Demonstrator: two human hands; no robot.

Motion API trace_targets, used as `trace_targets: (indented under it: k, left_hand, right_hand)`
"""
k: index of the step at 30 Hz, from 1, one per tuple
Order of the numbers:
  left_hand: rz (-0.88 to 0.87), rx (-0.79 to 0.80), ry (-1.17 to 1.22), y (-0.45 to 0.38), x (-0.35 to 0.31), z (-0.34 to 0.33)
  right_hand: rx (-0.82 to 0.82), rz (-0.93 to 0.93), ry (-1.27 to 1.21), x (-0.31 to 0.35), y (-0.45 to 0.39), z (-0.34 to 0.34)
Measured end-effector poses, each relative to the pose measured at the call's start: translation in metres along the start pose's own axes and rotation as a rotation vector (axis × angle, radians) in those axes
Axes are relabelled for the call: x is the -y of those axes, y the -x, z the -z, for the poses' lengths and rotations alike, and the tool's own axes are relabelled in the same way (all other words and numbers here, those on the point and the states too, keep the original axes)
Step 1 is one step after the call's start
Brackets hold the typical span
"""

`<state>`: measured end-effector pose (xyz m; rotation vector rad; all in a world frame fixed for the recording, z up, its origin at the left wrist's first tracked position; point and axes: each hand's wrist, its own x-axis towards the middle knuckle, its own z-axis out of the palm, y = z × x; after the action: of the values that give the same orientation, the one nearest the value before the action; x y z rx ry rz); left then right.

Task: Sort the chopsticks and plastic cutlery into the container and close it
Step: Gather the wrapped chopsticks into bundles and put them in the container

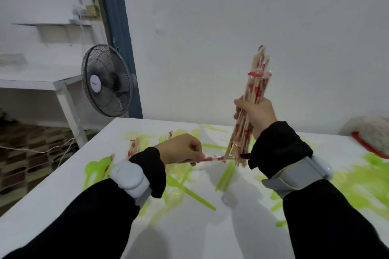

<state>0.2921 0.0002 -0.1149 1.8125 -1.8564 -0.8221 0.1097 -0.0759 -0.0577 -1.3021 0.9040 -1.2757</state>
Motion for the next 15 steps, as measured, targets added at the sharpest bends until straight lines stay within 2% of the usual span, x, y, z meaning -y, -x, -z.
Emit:
trace_targets:
  k: [3, 5, 8, 10, 12, 15]
  left_hand:
    - [0.065, -0.04, -0.006, 0.011, 0.016, 0.039]
    - [0.148, -0.149, -0.012, 0.018, 0.033, 0.063]
    - [0.325, -0.362, 0.111, 0.029, 0.068, 0.089]
    - [0.452, -0.431, 0.112, 0.037, 0.092, 0.098]
    - [0.54, -0.45, 0.045, 0.042, 0.115, 0.097]
    - [0.604, -0.397, -0.129, 0.041, 0.135, 0.079]
  right_hand:
    - [0.012, 0.049, -0.103, 0.02, -0.001, -0.021]
    - [0.036, 0.045, -0.049, 0.02, -0.004, -0.04]
    - [0.151, -0.088, 0.114, -0.001, -0.005, -0.075]
    - [0.24, -0.217, 0.247, -0.023, -0.002, -0.1]
    - [0.32, -0.336, 0.407, -0.047, 0.003, -0.123]
    - [0.348, -0.387, 0.645, -0.085, 0.004, -0.153]
